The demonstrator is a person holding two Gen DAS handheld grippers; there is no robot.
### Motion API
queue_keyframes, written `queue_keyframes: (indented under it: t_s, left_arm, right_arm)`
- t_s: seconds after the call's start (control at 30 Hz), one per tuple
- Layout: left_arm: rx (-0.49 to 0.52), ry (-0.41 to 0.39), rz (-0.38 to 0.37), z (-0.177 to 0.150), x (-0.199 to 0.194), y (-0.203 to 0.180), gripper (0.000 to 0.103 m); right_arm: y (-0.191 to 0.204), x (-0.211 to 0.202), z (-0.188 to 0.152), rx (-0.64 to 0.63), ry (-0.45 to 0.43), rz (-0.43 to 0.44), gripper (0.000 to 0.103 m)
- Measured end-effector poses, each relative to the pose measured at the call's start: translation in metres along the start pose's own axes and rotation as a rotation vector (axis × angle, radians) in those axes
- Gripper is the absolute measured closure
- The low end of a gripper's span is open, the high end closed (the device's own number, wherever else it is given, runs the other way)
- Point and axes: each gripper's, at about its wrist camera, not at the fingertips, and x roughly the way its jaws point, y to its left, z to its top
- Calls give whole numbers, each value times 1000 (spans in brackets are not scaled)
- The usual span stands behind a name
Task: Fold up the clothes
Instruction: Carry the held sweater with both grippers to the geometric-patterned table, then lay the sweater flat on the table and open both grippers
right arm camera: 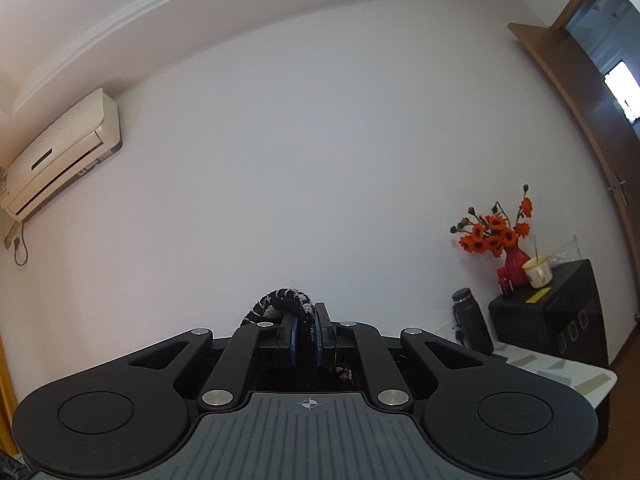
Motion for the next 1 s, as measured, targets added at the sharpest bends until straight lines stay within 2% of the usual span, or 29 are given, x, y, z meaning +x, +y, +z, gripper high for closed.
queue_keyframes:
  t_s: [0.07, 0.2, 0.37, 0.43, 0.57, 0.67, 0.73, 0.87, 0.93, 1.0]
  left_arm:
    - [-3, -3, 7, 2, 31, 15, 95]
    - [-22, 0, 34, 16, 101, 52, 95]
    - [30, 11, 131, 26, 191, 104, 95]
    - [45, 33, 202, 20, 232, 136, 95]
    - [48, 128, 354, -5, 298, 196, 95]
    - [8, 266, 470, -40, 343, 247, 95]
    - [11, 362, 518, -66, 360, 269, 94]
    - [70, 491, 578, -107, 389, 291, 93]
    - [49, 539, 602, -123, 390, 299, 90]
    - [25, 580, 622, -134, 392, 303, 82]
  right_arm:
    - [-11, 34, 2, -21, 2, 0, 95]
    - [-12, 139, 2, -8, 53, -6, 95]
    - [-12, 282, -12, -14, 79, 9, 95]
    - [-14, 335, -25, -2, 92, 2, 95]
    - [-40, 446, -83, -16, 192, -65, 95]
    - [-62, 509, -147, -27, 319, -130, 95]
    - [-78, 543, -199, -30, 424, -172, 95]
    - [-89, 571, -290, -71, 615, -226, 95]
    - [-92, 576, -322, -108, 690, -233, 95]
    - [-80, 577, -352, -222, 762, -220, 95]
